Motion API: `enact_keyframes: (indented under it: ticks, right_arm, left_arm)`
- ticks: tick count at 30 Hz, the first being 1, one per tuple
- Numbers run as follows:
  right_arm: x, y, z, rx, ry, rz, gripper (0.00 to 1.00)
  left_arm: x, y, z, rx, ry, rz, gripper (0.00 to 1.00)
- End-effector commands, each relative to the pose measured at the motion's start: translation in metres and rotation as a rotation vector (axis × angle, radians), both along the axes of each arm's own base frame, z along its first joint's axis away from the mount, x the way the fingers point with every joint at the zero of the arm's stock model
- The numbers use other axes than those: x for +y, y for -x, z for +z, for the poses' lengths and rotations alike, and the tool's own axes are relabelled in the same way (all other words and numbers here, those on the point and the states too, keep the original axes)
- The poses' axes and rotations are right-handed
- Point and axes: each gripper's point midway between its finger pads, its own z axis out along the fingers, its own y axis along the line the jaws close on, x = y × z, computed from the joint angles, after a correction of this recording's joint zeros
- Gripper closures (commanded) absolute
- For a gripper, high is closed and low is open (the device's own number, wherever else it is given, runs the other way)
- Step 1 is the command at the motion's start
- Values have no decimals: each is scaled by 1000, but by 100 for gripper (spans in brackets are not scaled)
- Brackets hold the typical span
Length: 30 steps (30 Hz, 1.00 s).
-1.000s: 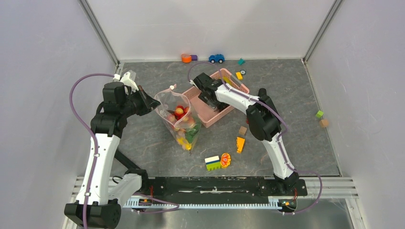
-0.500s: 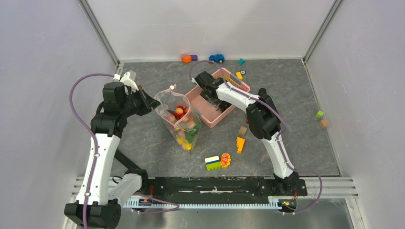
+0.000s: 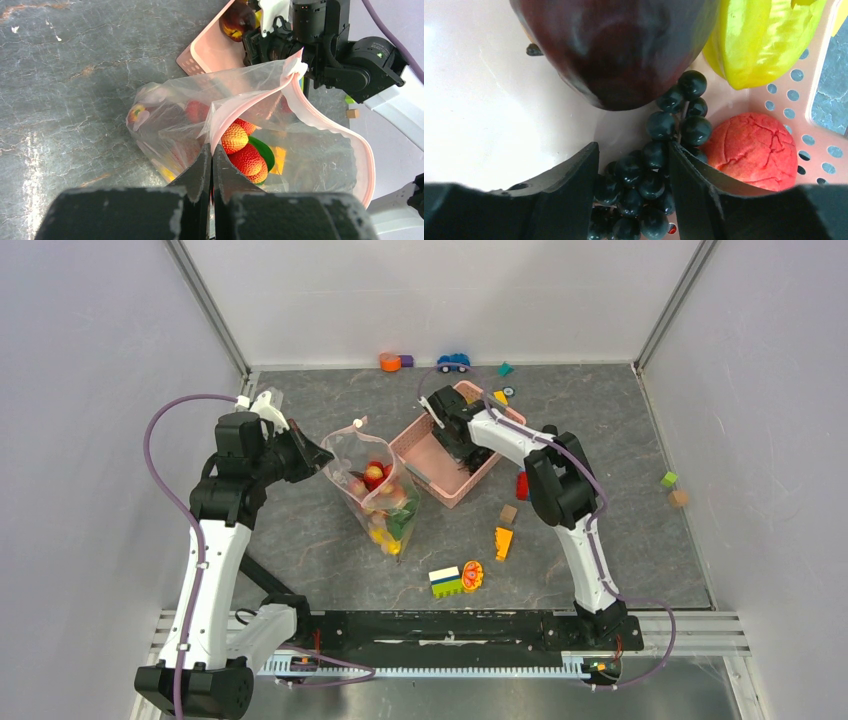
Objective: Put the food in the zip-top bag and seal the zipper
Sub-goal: Pick up the fake fruit from the bin.
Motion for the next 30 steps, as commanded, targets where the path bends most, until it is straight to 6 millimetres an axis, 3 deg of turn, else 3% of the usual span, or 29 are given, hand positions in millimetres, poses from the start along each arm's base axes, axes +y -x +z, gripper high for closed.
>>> enact_keyframes:
  ticks: [1, 5, 8, 14, 23, 30]
  right_arm:
    - [-3, 23, -24, 73, -43, -52, 45]
    - [-8, 27, -35, 52, -63, -128, 57]
    - [-7, 28, -35, 25, -100, -151, 74]
    - [2, 16, -3, -80, -191, -152, 100]
    - [18, 1, 87, -319, -408, -109, 100]
    - [25, 12, 149, -448, -572, -42, 100]
  left_arm:
    - [1, -2, 7, -23, 2, 5, 98]
    - [1, -3, 7, -23, 5, 0, 98]
    - [1, -3, 6, -20, 4, 4, 98]
    - [0, -3, 6, -19, 7, 0, 98]
    - [-2, -1, 9, -30, 13, -10, 98]
    - [-4, 0, 9, -27, 23, -23, 98]
